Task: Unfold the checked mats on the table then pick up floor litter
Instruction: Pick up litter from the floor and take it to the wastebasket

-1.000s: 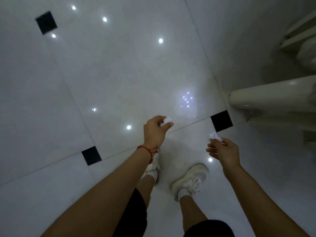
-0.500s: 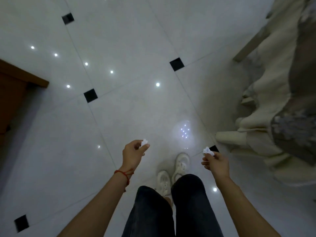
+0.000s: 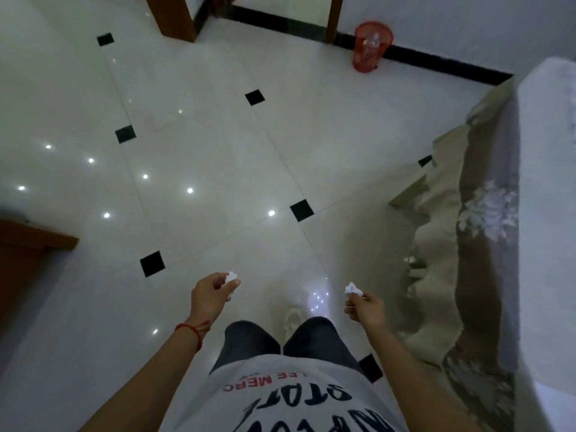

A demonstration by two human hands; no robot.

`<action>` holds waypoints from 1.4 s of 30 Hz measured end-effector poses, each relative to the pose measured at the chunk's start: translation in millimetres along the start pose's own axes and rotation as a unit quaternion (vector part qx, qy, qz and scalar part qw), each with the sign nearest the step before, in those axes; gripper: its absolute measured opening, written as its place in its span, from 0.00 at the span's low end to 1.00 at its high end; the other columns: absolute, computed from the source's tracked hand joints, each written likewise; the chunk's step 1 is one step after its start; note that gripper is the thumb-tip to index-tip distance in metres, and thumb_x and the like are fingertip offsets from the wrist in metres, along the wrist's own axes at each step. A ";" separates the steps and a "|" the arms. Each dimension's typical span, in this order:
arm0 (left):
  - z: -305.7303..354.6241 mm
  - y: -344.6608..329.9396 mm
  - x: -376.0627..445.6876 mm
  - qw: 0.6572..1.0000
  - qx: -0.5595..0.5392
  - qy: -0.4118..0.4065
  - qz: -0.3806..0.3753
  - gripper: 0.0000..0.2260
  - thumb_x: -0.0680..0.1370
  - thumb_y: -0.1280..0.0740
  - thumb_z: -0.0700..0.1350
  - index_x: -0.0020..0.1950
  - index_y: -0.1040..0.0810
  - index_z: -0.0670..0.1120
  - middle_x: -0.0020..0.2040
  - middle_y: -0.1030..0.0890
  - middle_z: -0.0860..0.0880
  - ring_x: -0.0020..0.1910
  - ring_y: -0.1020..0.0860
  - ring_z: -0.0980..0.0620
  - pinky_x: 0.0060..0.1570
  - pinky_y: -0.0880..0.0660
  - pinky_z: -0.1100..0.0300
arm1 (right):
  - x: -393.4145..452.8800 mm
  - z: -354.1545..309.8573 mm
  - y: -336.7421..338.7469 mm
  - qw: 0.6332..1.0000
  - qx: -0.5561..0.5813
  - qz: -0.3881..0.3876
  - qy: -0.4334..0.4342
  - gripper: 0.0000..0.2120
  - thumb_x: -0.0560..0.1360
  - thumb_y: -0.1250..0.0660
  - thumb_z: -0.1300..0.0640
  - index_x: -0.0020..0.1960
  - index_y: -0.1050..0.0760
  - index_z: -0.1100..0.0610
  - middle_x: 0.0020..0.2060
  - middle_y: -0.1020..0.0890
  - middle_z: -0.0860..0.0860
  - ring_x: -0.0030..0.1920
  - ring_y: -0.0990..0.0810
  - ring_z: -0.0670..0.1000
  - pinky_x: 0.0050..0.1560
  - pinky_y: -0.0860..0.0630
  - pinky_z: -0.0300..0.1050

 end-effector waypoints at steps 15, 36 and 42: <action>187.0 93.3 258.5 0.999 -0.030 0.002 0.037 0.07 0.73 0.30 0.41 0.46 0.20 0.38 0.36 0.21 0.44 0.34 0.24 0.51 0.26 0.26 0.75 | 119.3 -301.9 -118.8 0.993 0.101 0.044 0.034 0.04 0.75 0.35 0.62 0.45 0.28 0.63 0.30 0.26 0.55 0.25 0.24 0.48 0.20 0.29 0.30; 568.4 -115.1 543.8 0.995 -0.047 -0.053 -0.075 0.08 0.72 0.29 0.42 0.34 0.22 0.43 0.29 0.23 0.46 0.30 0.25 0.52 0.27 0.26 0.71 | 344.4 -563.5 -55.4 0.975 0.190 0.114 -0.028 0.11 0.75 0.35 0.63 0.35 0.31 0.60 0.28 0.28 0.56 0.17 0.28 0.44 0.19 0.33 0.30; 618.5 -153.8 596.5 0.998 -0.015 -0.007 -0.053 0.10 0.72 0.29 0.43 0.32 0.22 0.42 0.30 0.22 0.45 0.30 0.25 0.50 0.36 0.25 0.62 | 416.3 -692.1 -25.2 0.978 0.169 0.119 0.020 0.10 0.75 0.35 0.62 0.35 0.29 0.58 0.29 0.27 0.56 0.18 0.27 0.43 0.21 0.31 0.31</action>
Point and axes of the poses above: each hand's wrist, its own x-axis towards the middle knuckle, its own y-axis out of the back of the hand, z = x × y, the point moved 4 cm from there along x, towards the middle knuckle
